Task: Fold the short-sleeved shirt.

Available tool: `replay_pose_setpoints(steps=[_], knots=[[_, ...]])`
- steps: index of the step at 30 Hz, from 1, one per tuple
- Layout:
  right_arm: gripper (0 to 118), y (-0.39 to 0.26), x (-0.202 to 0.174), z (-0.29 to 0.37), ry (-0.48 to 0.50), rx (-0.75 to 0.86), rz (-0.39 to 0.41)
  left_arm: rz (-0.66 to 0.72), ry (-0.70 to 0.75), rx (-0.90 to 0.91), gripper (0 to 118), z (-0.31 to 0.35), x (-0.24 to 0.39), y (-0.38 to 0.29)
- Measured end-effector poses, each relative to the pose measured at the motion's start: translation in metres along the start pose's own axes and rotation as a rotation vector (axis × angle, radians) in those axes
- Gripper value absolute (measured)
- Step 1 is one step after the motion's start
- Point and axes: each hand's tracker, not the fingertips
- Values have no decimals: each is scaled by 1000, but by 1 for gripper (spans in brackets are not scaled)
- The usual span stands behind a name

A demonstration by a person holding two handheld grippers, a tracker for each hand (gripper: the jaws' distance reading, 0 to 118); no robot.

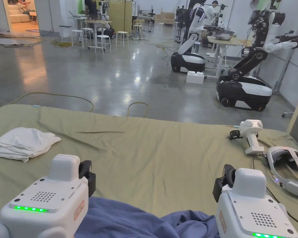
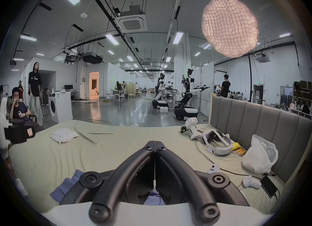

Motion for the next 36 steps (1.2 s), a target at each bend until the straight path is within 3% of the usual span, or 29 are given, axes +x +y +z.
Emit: replay_pose_setpoints(steps=[3,7,11,13,15,16,19,23,25,26,29,32,34,35,36], knots=[[0,1,-4,-3,14,-5,4,25,35,-92,0,-8,-17,-9],[0,-4,-3,-6,26,-27,16,94,-19,-361,0,-34,-45,-32],[0,-14,4,-7,24,-64,15,63,29,-545,1,-59,-63,-71],[0,-19,7,-8,19,-83,10,64,59,-639,19,-71,-71,-89],[0,-25,11,-9,17,-102,6,109,75,-727,57,-78,-79,-108],[0,-28,13,-8,12,-110,5,147,80,-749,65,-81,-83,-117],[0,-37,17,-6,4,-134,7,195,85,-821,65,-85,-88,-138],[0,-47,23,-8,-8,-173,0,152,129,-975,65,-98,-83,-166],[0,-51,27,-10,-14,-192,-3,115,140,-906,63,-94,-76,-166],[0,-53,29,-10,-16,-200,-3,95,166,-898,59,-84,-64,-159],[0,-59,38,-14,-34,-229,-3,-21,147,-881,15,-82,-42,-155],[0,-64,53,-27,-58,-280,1,-31,151,-875,8,-82,-39,-155],[0,-69,67,-40,-55,-343,11,45,122,-847,7,-79,-49,-152],[4,-72,76,-51,-59,-395,17,92,94,-825,7,-75,-52,-149],[16,-75,83,-60,-62,-428,14,107,89,-812,7,-72,-54,-145]])
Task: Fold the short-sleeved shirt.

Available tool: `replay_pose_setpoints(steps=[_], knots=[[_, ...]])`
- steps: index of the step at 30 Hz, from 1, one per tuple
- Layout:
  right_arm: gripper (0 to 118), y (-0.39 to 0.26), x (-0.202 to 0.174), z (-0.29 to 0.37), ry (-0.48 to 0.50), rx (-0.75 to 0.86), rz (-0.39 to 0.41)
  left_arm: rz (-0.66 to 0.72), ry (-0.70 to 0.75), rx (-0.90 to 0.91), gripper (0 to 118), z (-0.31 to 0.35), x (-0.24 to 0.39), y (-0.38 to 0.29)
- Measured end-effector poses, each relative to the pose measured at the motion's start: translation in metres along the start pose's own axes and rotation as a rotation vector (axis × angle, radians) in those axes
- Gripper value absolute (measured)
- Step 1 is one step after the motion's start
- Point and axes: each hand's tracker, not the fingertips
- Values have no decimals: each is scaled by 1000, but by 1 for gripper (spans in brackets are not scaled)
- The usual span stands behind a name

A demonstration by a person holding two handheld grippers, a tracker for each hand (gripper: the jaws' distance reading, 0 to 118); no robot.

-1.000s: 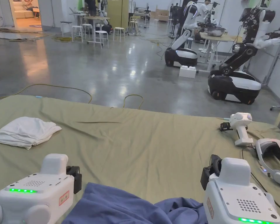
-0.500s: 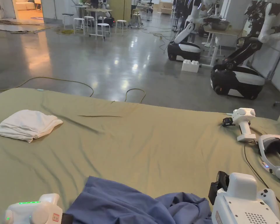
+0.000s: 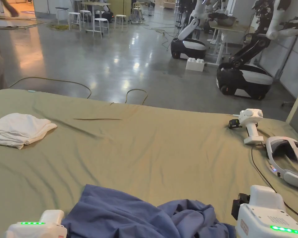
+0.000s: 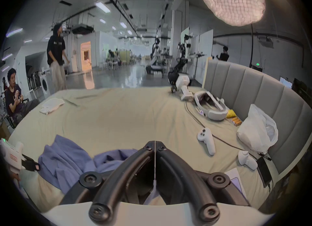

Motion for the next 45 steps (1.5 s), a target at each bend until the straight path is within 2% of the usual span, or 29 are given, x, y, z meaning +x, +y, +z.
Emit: replay_pose_setpoints(steps=[2,3,5,10,12,13,14,15,16,17,18,19,21,23,27,35,45], knots=[[57,0,16,-29,3,-124,-4,-23,14,25,7,4,-6,3],[65,-3,25,-45,10,-173,-18,-26,11,35,7,6,-8,4],[64,-12,35,-73,23,-301,-12,-14,-17,53,7,14,-13,6],[63,-46,39,-120,64,-491,-13,-9,-35,93,7,21,-15,8],[52,-61,35,-131,108,-549,-46,-21,-32,98,7,21,-14,8],[39,-67,32,-136,145,-574,-61,-29,-31,96,7,21,-14,7],[30,-73,28,-139,155,-590,-51,-35,-28,95,7,20,-12,6],[30,-78,23,-140,141,-584,-18,-37,-26,93,7,20,-12,5],[29,-80,17,-136,108,-548,47,-37,-25,89,7,19,-13,5],[27,-80,14,-132,98,-508,74,-33,-25,88,7,18,-14,4],[13,-79,13,-131,115,-505,72,-28,-27,89,7,17,-15,4],[8,-80,11,-128,129,-513,60,-23,-30,93,7,17,-16,4],[7,-75,12,-122,116,-501,50,-19,-39,105,7,20,-17,5],[7,-66,18,-107,133,-422,1,-24,-50,138,7,29,-16,7],[6,-34,23,-65,150,-297,4,-26,-67,237,7,65,-9,18],[6,38,41,3,96,-101,76,-9,-100,430,7,149,-12,69],[6,131,54,52,93,94,24,-6,-81,584,7,216,-22,144]])
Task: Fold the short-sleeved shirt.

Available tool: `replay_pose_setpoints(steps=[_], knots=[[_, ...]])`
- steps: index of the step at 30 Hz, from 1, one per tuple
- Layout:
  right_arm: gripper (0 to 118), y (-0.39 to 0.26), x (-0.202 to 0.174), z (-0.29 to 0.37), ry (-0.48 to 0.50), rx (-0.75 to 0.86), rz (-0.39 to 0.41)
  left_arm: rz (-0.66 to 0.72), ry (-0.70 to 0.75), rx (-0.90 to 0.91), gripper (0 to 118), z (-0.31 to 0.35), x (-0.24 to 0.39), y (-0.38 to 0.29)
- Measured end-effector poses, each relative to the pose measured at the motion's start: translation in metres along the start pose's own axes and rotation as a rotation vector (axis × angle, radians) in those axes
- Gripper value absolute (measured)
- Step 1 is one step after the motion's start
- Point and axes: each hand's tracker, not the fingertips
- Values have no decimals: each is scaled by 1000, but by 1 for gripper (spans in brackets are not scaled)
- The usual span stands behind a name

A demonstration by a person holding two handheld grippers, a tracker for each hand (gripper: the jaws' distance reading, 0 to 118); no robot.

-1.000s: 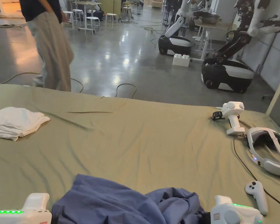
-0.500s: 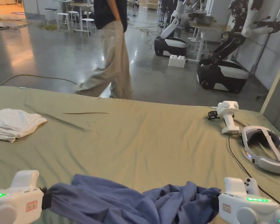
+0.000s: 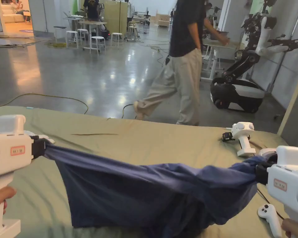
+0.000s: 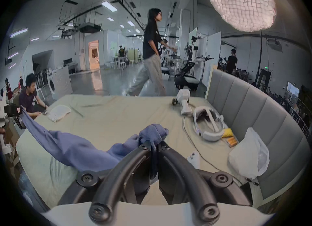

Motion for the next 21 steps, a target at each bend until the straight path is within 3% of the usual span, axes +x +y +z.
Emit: replay_pose_setpoints(steps=[21], knots=[[6,202,-30,-53,-63,202,0,-8,31,151,7,-53,14,177]])
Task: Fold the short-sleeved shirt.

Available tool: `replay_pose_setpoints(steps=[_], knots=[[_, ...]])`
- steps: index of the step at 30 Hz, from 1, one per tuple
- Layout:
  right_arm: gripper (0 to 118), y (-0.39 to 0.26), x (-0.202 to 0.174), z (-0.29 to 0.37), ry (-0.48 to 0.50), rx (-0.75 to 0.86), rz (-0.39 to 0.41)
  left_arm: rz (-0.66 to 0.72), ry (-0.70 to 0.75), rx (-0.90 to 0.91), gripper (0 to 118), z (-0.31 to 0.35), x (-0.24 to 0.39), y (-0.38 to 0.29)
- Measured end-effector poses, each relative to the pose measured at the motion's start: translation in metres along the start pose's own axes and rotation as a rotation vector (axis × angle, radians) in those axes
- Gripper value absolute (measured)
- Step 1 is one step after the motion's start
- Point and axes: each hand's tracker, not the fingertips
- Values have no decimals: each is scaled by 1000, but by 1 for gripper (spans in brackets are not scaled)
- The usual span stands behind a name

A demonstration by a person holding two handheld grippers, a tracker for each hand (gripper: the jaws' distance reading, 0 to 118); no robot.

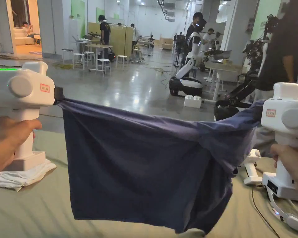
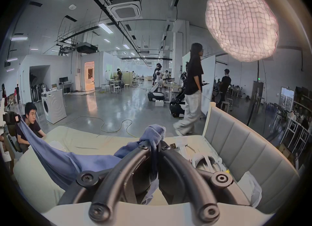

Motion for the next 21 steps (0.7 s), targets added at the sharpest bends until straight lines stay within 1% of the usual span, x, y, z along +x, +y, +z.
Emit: replay_pose_setpoints(steps=[3,5,10,13,15,21], knots=[[6,22,-6,-15,-7,17,31,-18,13,19,7,-8,3,23],[6,33,-9,-22,-13,40,37,-34,24,40,7,-12,5,35],[6,34,-15,-30,-27,83,62,-41,29,65,7,-14,8,37],[6,11,-15,-29,-21,72,60,-53,22,61,7,-17,7,15],[6,-12,-16,-27,-13,36,80,-71,16,36,7,-18,5,-7],[6,-100,-14,-9,22,-67,98,-53,-6,-55,7,-11,-11,-99]])
